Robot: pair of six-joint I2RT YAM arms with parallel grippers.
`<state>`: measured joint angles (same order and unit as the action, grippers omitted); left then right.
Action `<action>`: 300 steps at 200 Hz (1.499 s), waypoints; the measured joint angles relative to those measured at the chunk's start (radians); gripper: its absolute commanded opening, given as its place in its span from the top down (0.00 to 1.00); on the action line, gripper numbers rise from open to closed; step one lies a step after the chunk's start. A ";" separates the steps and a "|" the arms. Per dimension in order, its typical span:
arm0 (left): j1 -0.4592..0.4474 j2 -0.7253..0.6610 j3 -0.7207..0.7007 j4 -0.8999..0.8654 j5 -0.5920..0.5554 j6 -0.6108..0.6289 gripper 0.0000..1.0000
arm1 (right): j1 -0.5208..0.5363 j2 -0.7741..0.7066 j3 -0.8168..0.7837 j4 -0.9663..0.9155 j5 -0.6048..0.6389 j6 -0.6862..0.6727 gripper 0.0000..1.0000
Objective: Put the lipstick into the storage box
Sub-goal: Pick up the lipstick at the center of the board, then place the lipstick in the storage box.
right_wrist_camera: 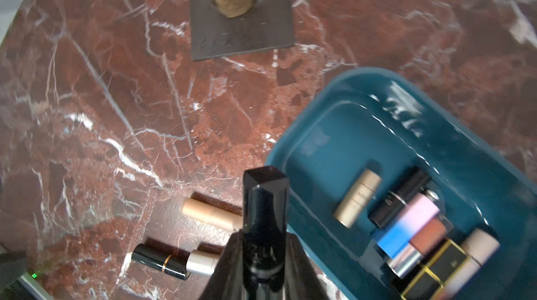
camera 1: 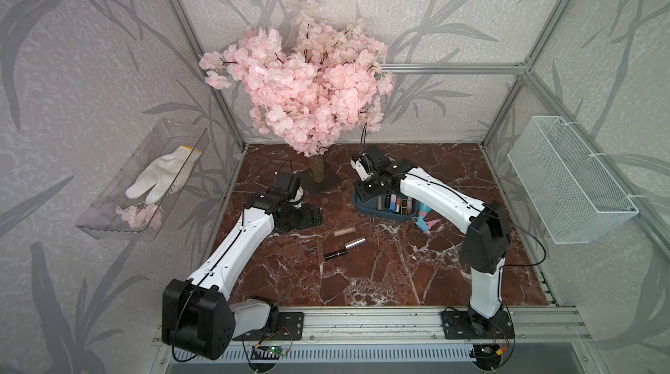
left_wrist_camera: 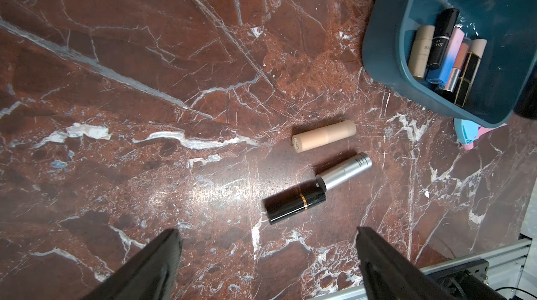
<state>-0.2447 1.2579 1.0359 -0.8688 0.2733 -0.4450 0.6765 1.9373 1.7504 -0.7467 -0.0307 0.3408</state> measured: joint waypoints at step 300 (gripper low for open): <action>-0.043 -0.039 -0.005 0.001 -0.002 -0.026 0.03 | -0.175 0.250 -0.011 0.027 0.015 0.194 0.63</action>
<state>-0.2882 1.2190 1.0313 -0.8677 0.2710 -0.4709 0.5011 2.1876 1.7393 -0.7200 -0.0154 0.5350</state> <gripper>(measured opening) 0.965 0.352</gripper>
